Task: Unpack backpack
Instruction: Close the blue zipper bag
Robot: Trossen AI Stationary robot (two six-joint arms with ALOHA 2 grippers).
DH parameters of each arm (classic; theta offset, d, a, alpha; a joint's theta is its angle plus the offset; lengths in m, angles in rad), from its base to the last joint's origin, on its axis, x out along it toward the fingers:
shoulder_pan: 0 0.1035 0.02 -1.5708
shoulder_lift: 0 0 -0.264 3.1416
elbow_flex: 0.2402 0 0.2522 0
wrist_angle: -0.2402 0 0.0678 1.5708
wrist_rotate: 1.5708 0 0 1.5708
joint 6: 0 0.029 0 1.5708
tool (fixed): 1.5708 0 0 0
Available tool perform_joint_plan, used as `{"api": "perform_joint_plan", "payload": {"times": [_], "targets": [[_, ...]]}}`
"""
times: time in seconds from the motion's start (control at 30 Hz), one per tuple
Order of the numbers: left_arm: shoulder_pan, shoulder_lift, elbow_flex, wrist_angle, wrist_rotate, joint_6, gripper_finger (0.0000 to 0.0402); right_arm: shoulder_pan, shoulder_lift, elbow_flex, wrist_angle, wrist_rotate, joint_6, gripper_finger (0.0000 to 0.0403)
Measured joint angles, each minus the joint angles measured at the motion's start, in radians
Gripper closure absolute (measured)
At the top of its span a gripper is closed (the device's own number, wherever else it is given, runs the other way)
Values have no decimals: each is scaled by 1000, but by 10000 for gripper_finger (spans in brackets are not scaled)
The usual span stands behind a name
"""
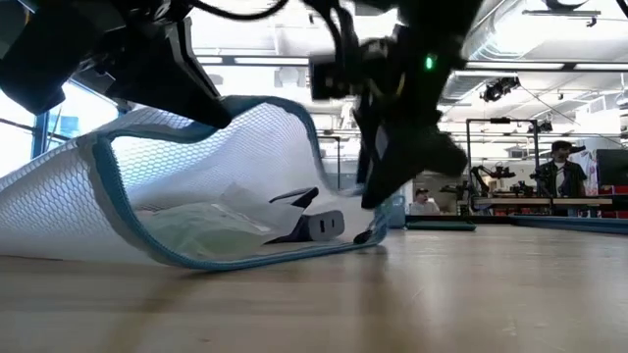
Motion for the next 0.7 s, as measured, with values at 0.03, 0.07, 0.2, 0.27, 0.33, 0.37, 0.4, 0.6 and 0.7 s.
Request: {"api": "perform_joint_plan", "payload": {"times": [0.03,0.07,0.2,0.27,0.33,0.37,0.4,0.6,0.7], "targets": [[0,0,0,0,0,-5,402,7,0,22,-28,11,-4,195],[0,0,0,0,0,-8,402,15,0,42,-61,30,-1,183],[2,0,0,3,0,-19,402,50,-1,102,-214,137,59,161],[2,0,0,5,1,-24,402,64,-8,109,-277,162,98,161],[1,0,0,6,9,-24,402,70,-34,80,-298,165,120,166],[1,0,0,10,23,-24,402,70,-54,52,-299,165,131,171],[1,0,0,15,43,-24,402,71,-77,16,-285,162,140,175],[-7,0,0,60,211,83,384,69,-231,-287,0,112,65,200],[-8,0,0,34,216,124,348,70,-270,-440,226,98,-87,208]]}}
